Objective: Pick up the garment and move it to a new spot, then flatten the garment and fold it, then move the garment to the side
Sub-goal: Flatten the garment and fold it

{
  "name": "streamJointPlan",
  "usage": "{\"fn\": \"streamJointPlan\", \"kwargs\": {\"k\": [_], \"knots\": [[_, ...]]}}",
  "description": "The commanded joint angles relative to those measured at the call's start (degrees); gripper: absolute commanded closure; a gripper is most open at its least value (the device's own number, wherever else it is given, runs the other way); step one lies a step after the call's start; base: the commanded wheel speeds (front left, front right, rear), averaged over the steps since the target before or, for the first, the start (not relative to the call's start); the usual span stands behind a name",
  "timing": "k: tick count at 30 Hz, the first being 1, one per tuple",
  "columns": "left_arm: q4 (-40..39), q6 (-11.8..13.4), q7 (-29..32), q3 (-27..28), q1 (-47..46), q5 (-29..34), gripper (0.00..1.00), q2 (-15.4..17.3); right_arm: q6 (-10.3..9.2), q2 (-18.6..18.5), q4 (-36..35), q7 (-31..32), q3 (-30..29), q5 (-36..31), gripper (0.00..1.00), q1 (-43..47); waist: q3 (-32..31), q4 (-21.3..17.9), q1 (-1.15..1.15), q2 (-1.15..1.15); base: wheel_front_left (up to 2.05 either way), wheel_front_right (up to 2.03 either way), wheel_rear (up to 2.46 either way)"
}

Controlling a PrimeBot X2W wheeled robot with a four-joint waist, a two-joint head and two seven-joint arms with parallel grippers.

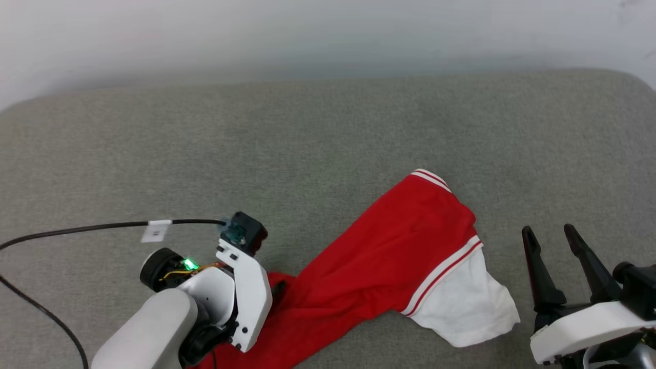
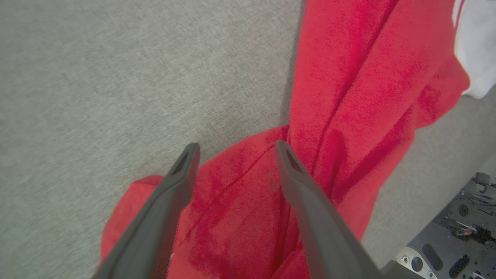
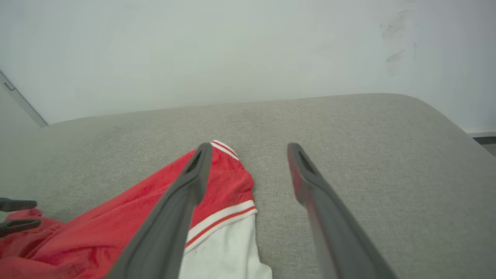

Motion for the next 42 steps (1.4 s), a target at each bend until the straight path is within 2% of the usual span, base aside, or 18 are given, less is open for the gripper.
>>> {"fn": "streamJointPlan", "kwargs": {"k": [1,8,9,10,14,20,21,25,28,32,34,36,37,38,39,42], "knots": [[0.8,-0.5,0.8,-0.5,-0.9,-0.3,0.00,0.1,-0.02,0.1,0.3,-0.5,0.1,0.3,0.00,-0.9,1.5,-1.2,0.00,0.00,0.00,0.00,0.00],[7.8,-2.0,8.0,-6.3,-1.8,0.5,0.00,0.0,-0.02,0.1,2.1,-1.5,0.2,1.1,0.00,-2.0,2.8,-2.5,0.00,0.00,0.00,0.00,0.00],[8.3,-2.1,7.8,-6.5,-2.1,0.5,0.61,-0.5,-0.02,0.1,2.3,-1.6,0.2,1.2,0.00,-2.1,2.8,-2.5,0.00,0.00,0.00,0.00,0.00],[8.6,-2.0,7.0,-6.4,-2.5,0.6,1.00,-0.8,-0.02,0.1,2.4,-1.7,0.2,1.2,0.00,-2.2,2.7,-2.5,0.00,0.00,0.00,0.00,0.00],[8.5,0.6,0.6,-4.0,-4.5,2.3,1.00,-1.9,-0.02,0.1,3.1,-1.7,-0.3,1.6,0.00,-2.0,1.7,-2.1,0.00,0.00,0.00,0.00,0.00],[5.3,7.3,-11.4,2.5,-5.4,4.1,1.00,-1.3,-0.02,0.1,3.2,-1.3,-1.4,1.7,0.00,-1.0,-0.5,-0.4,0.00,0.00,0.00,0.00,0.00],[1.4,13.1,-16.5,8.6,-1.8,2.5,1.00,0.3,-0.02,0.1,3.2,-0.9,-1.9,1.6,0.00,-0.3,-1.8,1.0,0.00,0.00,0.00,0.00,0.00],[-1.7,18.5,-18.6,14.2,6.2,-1.3,1.00,1.6,-0.02,0.1,3.5,-0.6,-2.3,1.8,0.00,0.1,-2.5,2.0,0.00,0.00,0.00,0.00,0.00],[-2.5,21.9,-19.9,17.8,14.9,-5.3,1.00,1.0,-0.02,0.1,3.6,-0.4,-2.2,2.0,0.00,0.6,-2.7,2.5,0.00,0.00,0.00,0.00,0.00],[-1.2,24.6,-22.0,21.8,25.4,-10.3,1.00,-0.9,-0.02,0.1,4.0,-0.5,-2.0,2.2,0.00,0.7,-3.0,2.8,0.00,0.00,0.00,0.00,0.00],[-0.4,24.7,-22.4,22.5,28.8,-11.9,1.00,-1.7,-0.02,0.1,3.9,-0.4,-1.8,2.1,0.00,0.8,-3.2,3.0,0.00,0.00,0.00,0.00,0.00],[-0.1,23.5,-22.9,22.1,30.8,-13.2,1.00,-3.1,-0.02,0.1,4.0,-0.3,-1.9,1.9,0.00,0.8,-3.3,3.1,0.00,0.00,0.00,0.00,0.00],[0.0,22.9,-23.1,21.7,31.1,-13.0,0.70,-3.1,-0.02,0.1,4.1,-0.2,-1.8,1.8,0.00,0.7,-3.4,3.2,0.00,0.00,0.00,0.00,0.00],[-0.1,22.3,-23.9,21.3,31.0,-12.6,0.08,-3.4,-0.02,0.1,4.0,-0.1,-1.9,1.7,0.00,0.7,-3.7,3.3,0.00,0.00,0.00,0.00,0.00],[-0.3,21.9,-25.0,21.1,30.4,-12.2,0.00,-3.8,-0.02,0.1,4.0,0.0,-1.9,1.7,0.00,0.9,-4.0,3.4,0.00,0.00,0.00,0.00,0.00],[-1.4,20.8,-29.0,20.7,28.3,-9.7,0.00,-3.5,-0.02,0.1,4.5,0.2,-2.0,1.3,0.00,1.2,-5.2,3.5,0.00,0.00,0.00,0.00,0.00]]}}
